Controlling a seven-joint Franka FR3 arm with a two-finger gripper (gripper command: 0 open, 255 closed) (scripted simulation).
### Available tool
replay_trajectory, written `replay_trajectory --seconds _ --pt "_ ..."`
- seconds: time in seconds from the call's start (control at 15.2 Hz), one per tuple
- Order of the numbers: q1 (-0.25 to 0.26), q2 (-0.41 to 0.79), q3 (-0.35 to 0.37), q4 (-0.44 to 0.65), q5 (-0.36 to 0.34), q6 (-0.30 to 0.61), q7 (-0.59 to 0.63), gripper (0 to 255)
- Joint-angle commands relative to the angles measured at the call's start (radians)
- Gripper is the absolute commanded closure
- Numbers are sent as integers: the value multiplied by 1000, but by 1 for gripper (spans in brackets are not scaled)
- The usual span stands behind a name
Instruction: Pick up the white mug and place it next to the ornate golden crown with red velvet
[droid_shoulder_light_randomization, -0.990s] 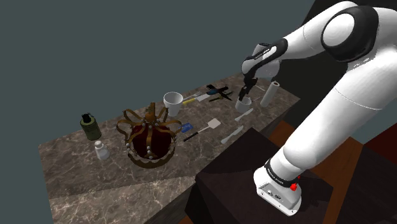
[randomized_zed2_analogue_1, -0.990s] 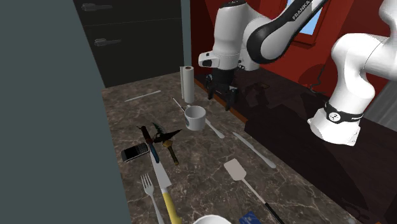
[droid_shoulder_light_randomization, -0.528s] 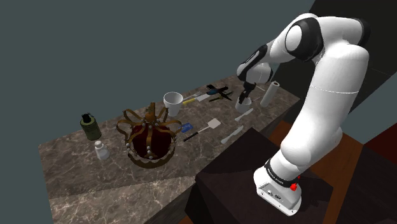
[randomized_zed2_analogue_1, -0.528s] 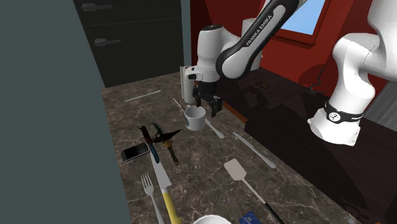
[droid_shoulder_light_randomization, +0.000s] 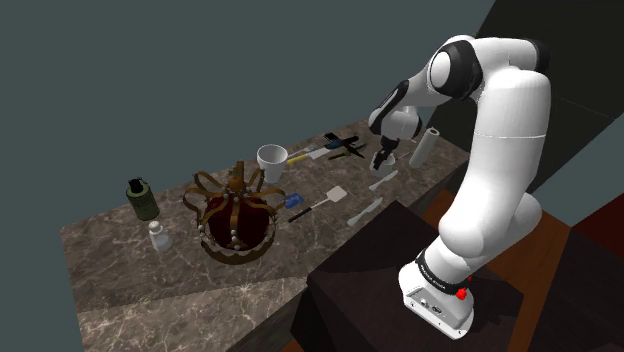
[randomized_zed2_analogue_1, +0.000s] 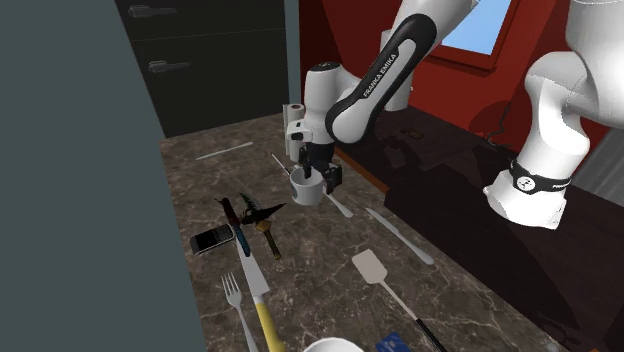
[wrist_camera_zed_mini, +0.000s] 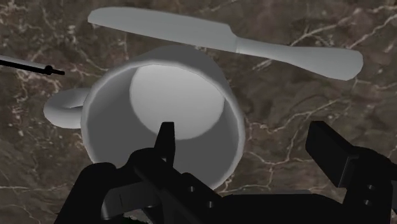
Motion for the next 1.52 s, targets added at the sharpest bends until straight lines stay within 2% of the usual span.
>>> replay_trajectory --seconds 0.0,0.53,0.59,1.19,1.45 --pt "-17 35 19 15 20 20 -15 0" --pt "-17 35 19 15 20 20 -14 0" --pt "-17 35 19 15 20 20 -14 255" --pt "-17 35 19 15 20 20 -14 255" --pt "6 -14 -10 4 -11 -18 7 255"
